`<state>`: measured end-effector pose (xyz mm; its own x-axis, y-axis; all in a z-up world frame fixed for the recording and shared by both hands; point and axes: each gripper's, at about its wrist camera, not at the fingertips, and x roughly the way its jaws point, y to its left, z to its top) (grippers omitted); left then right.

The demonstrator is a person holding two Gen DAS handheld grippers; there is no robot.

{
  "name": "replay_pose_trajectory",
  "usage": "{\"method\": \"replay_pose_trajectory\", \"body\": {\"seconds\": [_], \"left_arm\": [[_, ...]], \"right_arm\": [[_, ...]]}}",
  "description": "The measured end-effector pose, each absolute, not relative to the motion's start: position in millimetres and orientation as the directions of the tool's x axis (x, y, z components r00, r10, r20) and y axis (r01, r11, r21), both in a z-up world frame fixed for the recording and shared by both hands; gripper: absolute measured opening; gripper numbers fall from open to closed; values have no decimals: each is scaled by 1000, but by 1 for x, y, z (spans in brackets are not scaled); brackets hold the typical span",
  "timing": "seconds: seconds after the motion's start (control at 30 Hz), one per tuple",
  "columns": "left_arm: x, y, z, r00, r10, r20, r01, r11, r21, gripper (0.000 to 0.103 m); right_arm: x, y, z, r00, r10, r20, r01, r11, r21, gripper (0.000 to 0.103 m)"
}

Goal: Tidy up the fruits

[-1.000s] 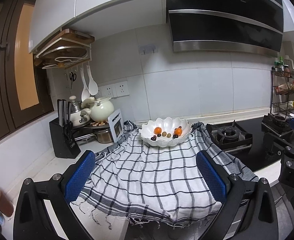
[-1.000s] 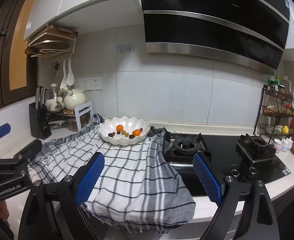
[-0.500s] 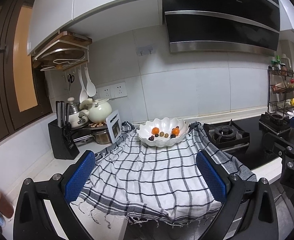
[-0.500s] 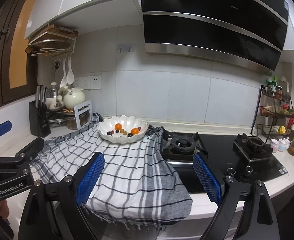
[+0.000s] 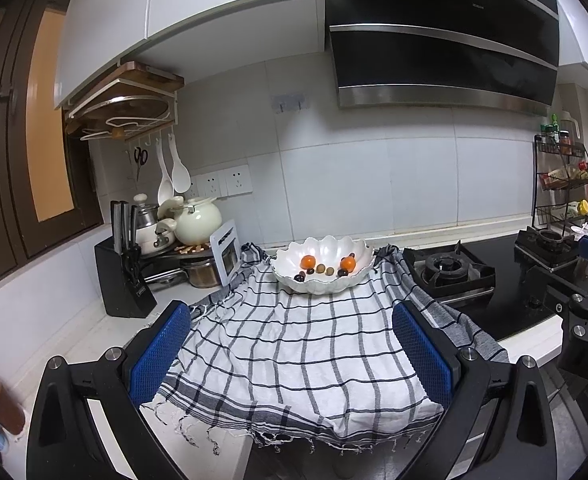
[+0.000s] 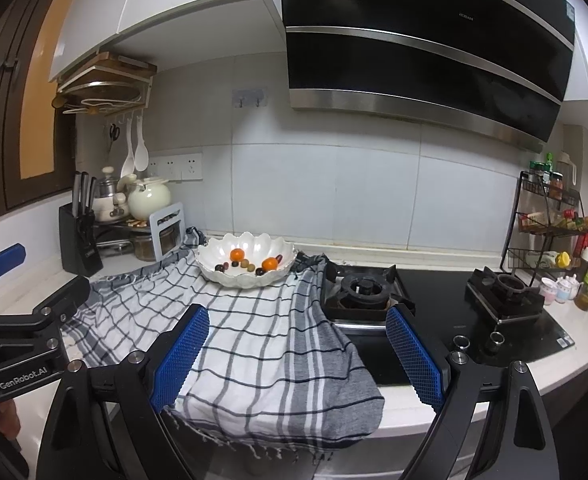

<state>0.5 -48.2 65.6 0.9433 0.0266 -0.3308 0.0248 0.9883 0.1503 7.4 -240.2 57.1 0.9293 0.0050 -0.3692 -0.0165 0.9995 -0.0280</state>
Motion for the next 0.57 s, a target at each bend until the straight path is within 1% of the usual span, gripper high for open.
{"method": "replay_pose_trajectory", "body": {"seconds": [0.57], "left_arm": [[5,-54,65,941,15,-339,36,989,145,103]], "right_arm": [[8,-240,59,929,10,-370,-20,1000,-24,91]]}}
